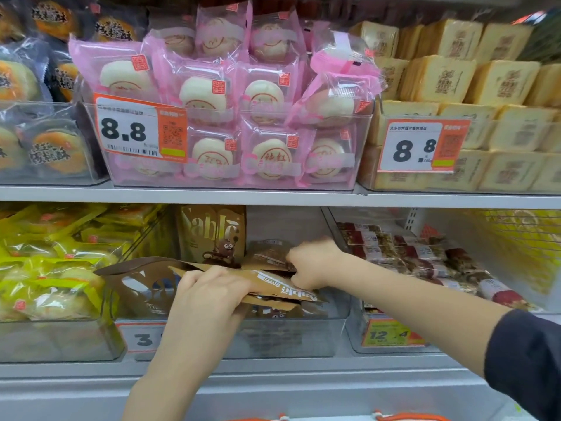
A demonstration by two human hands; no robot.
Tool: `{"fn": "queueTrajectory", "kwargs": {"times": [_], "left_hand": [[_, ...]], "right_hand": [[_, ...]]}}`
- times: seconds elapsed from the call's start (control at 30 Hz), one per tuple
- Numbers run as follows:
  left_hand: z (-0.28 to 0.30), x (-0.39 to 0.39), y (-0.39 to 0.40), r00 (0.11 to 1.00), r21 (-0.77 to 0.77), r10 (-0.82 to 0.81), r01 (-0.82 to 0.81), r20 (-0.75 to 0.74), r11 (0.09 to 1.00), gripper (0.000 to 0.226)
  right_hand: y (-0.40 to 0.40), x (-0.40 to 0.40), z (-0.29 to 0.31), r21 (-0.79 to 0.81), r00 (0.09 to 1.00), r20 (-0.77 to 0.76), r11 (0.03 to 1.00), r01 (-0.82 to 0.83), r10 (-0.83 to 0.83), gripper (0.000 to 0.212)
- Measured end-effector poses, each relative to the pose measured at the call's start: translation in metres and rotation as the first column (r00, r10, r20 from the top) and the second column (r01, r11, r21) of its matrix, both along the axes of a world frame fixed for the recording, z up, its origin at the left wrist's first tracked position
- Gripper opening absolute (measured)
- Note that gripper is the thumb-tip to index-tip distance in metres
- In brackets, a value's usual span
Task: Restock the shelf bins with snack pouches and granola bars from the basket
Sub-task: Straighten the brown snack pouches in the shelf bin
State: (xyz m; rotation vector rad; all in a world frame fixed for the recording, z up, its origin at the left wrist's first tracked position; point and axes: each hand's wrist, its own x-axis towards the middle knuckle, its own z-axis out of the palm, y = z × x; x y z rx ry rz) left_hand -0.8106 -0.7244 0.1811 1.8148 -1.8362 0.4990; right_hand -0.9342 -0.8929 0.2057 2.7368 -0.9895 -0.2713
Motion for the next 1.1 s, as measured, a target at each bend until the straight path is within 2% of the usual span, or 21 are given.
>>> {"fn": "queueTrajectory", "kwargs": {"times": [0.13,0.2,0.27,0.3,0.37,0.4,0.43,0.5,0.57,0.6,0.67,0.7,0.77,0.8,0.87,0.93,1.0,1.1], "left_hand": [[-0.001,0.001,0.0,0.999,-0.009,0.031,-0.031,0.015,0.999,0.041],[-0.003,0.001,0.0,0.999,-0.029,0.033,-0.032,0.03,0.999,0.03],[-0.002,0.0,0.0,0.998,-0.033,0.043,-0.041,0.036,0.999,0.023],[-0.002,0.0,-0.001,0.998,-0.028,0.046,-0.045,0.035,0.999,0.023],[-0.002,-0.001,0.0,0.999,-0.014,0.049,-0.049,0.023,0.999,0.022],[-0.001,-0.001,0.001,0.999,-0.004,0.048,-0.048,0.019,0.999,0.023],[-0.001,-0.001,0.001,0.999,0.003,0.046,-0.046,0.015,0.999,0.026],[-0.001,0.0,0.0,0.999,0.027,0.044,-0.044,0.011,0.999,0.032],[0.0,0.0,0.001,0.999,0.037,0.044,-0.045,0.016,0.998,0.024],[0.001,-0.001,0.001,0.999,0.037,0.044,-0.044,0.011,0.998,0.019],[0.001,-0.001,0.001,0.999,0.052,0.039,-0.039,0.003,0.998,0.018],[0.002,0.0,0.001,0.999,0.066,0.039,-0.039,-0.003,0.997,0.02],[0.004,-0.001,0.002,0.999,0.109,0.046,-0.044,-0.012,0.993,0.027],[0.005,-0.002,0.002,0.999,0.13,0.052,-0.05,-0.014,0.99,0.026],[0.005,-0.002,0.002,0.998,0.154,0.061,-0.055,-0.032,0.986,0.019],[0.006,-0.002,0.003,0.997,0.148,0.061,-0.055,-0.037,0.987,0.016],[0.008,-0.003,0.005,0.998,0.153,0.055,-0.048,-0.04,0.987,0.017],[0.009,-0.004,0.007,0.997,0.147,0.038,-0.027,-0.067,0.989,0.02]], "right_hand": [[-0.017,0.005,-0.003,-0.055,0.994,0.101,0.998,0.037,-0.032,0.025],[-0.027,0.01,0.004,-0.105,0.987,0.135,0.989,0.105,-0.09,0.029],[-0.04,0.015,0.011,-0.166,0.946,0.302,0.971,0.173,-0.117,0.029],[-0.049,0.018,0.01,-0.169,0.891,0.444,0.967,0.188,-0.095,0.026],[-0.067,0.021,0.005,-0.078,0.687,0.725,0.985,0.152,-0.049,0.018],[-0.075,0.023,0.002,-0.013,0.604,0.795,0.993,0.12,-0.062,0.016],[-0.082,0.025,-0.001,0.038,0.57,0.817,0.995,0.096,-0.086,0.016],[-0.093,0.029,-0.004,0.088,0.569,0.813,0.992,0.092,-0.124,0.017],[-0.101,0.031,-0.006,0.101,0.605,0.783,0.99,0.1,-0.141,0.011],[-0.105,0.032,-0.007,0.144,0.63,0.759,0.986,0.08,-0.162,0.009],[-0.105,0.03,-0.007,0.195,0.736,0.643,0.975,0.11,-0.212,0.016],[-0.104,0.028,-0.007,0.19,0.739,0.639,0.975,0.116,-0.213,0.019],[-0.104,0.026,-0.008,0.079,0.665,0.735,0.991,0.106,-0.13,0.016],[-0.102,0.025,-0.007,0.029,0.66,0.745,0.994,0.109,-0.094,0.012],[-0.096,0.025,-0.005,-0.05,0.736,0.677,0.995,0.087,-0.031,0.004],[-0.096,0.022,-0.005,-0.238,0.842,0.531,0.97,0.037,0.098,0.032],[-0.096,0.019,-0.005,-0.461,0.892,0.391,0.887,-0.021,0.225,0.055],[-0.088,0.018,-0.009,-0.604,0.944,0.161,0.785,-0.136,0.288,0.073]]}}
